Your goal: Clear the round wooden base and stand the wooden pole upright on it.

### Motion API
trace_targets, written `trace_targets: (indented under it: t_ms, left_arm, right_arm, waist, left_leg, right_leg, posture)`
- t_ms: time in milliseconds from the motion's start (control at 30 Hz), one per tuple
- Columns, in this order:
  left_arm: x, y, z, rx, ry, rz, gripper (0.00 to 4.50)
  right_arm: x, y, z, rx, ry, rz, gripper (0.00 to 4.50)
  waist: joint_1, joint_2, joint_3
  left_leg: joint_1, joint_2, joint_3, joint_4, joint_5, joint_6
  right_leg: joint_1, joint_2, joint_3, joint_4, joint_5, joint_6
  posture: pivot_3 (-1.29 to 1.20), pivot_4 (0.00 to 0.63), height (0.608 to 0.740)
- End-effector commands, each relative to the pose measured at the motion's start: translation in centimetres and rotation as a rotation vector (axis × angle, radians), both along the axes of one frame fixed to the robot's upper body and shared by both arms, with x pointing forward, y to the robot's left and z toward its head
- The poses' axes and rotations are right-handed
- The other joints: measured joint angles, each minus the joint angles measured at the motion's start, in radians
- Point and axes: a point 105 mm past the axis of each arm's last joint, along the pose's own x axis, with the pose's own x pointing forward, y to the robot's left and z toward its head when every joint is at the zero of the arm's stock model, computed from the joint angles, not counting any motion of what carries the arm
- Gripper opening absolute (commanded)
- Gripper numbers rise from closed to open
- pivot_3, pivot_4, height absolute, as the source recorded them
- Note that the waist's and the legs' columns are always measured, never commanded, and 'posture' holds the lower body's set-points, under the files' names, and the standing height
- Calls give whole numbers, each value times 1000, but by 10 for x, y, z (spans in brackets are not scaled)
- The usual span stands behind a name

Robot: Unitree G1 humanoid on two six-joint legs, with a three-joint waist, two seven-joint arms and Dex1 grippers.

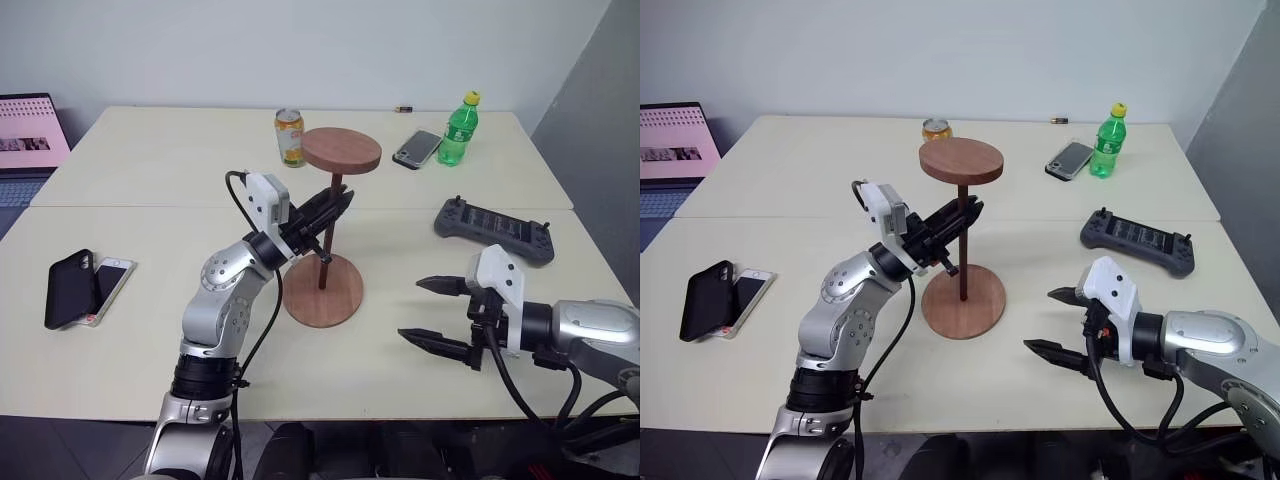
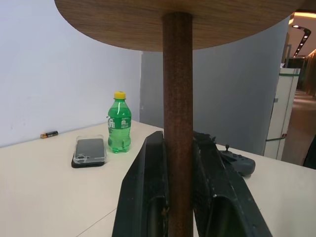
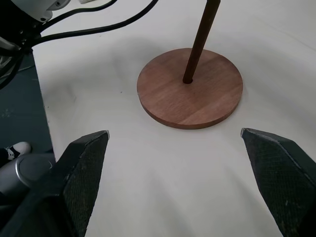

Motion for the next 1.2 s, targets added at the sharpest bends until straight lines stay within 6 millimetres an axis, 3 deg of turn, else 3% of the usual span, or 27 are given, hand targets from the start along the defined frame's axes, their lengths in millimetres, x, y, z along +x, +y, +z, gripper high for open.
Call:
trace_targets:
  t_ms: [33, 300, 533, 1200]
  left_arm:
    - [-2, -3, 4, 0, -33, -9, 258]
    - [-6, -6, -3, 10, -34, -17, 258]
    - [-6, 6, -12, 22, -13, 23, 258]
    - [-9, 26, -54, 85, 85, 108, 257]
  right_arm:
    - [-5, 4, 8, -7, -34, 36, 4500]
    - [-8, 2, 9, -17, -27, 39, 4500]
    - [-9, 2, 9, -15, -26, 39, 4500]
    - [-11, 5, 9, -3, -18, 50, 4500]
  waist:
    - [0, 0, 0]
    - [0, 0, 0]
    - [-1, 0, 0]
    - [-3, 0, -6]
  left_leg:
    - [0, 0, 0, 0, 0, 0]
    - [0, 0, 0, 0, 0, 0]
    - [1, 0, 0, 0, 0, 0]
    - [4, 1, 0, -2, 0, 0]
  right_leg:
    - [0, 0, 0, 0, 0, 0]
    - [0, 0, 0, 0, 0, 0]
    - [1, 0, 0, 0, 0, 0]
    - [3, 1, 1, 0, 0, 0]
  posture:
    - [0, 150, 740]
    - [0, 150, 740]
    - [0, 150, 740]
    - [0, 150, 740]
